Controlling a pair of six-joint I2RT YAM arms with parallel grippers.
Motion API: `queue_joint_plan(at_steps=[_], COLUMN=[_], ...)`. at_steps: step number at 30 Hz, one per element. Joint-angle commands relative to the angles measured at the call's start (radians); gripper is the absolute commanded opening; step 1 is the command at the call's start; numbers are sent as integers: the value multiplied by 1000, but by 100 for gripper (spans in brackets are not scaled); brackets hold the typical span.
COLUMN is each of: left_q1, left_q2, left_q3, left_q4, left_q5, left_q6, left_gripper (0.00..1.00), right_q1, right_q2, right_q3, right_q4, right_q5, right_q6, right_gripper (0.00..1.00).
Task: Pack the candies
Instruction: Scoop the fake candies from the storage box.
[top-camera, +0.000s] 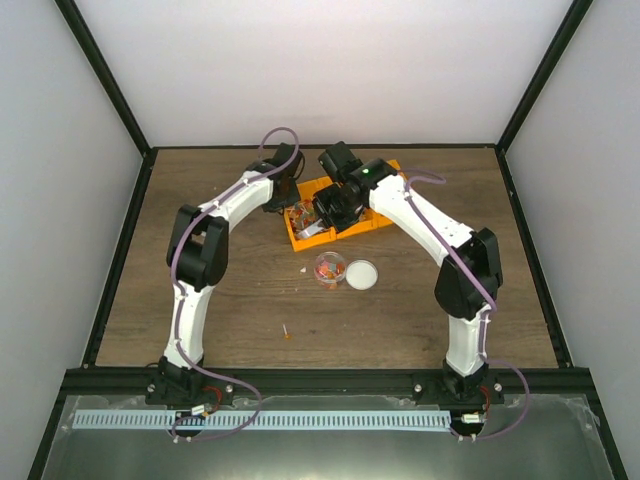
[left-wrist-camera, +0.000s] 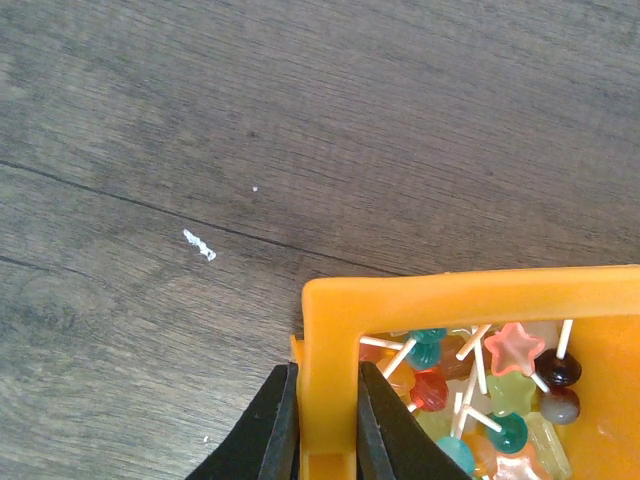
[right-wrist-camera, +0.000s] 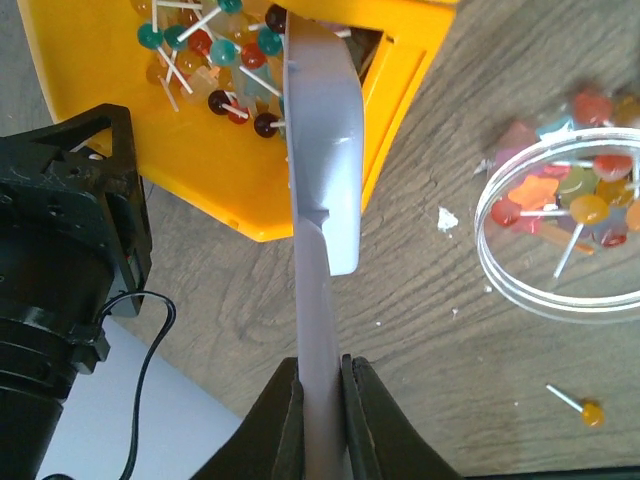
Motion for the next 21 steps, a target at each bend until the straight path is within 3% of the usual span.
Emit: queue_joint_plan(at_steps=[1, 14, 18, 21], left_q1=[-14, -26, -24, -25], left_q2=[-17, -45, -50, -50], left_q3=[-26, -108, -128, -127], left_q4=[-6, 41, 62, 66], left_q5=[-15, -25, -12, -16], left_q6=[-74, -88, -77, -73], left_gripper=[4, 4, 4, 4], right_q1=[4, -25, -35, -35], right_q2=[-28, 168, 152, 128], right_q3=[-13, -29, -47, -56], right_q4=[-35, 116, 237, 221], right_q5=[-37, -39, -28, -51], right_q6=[115, 49, 4, 6], right_gripper=[1, 1, 1, 1])
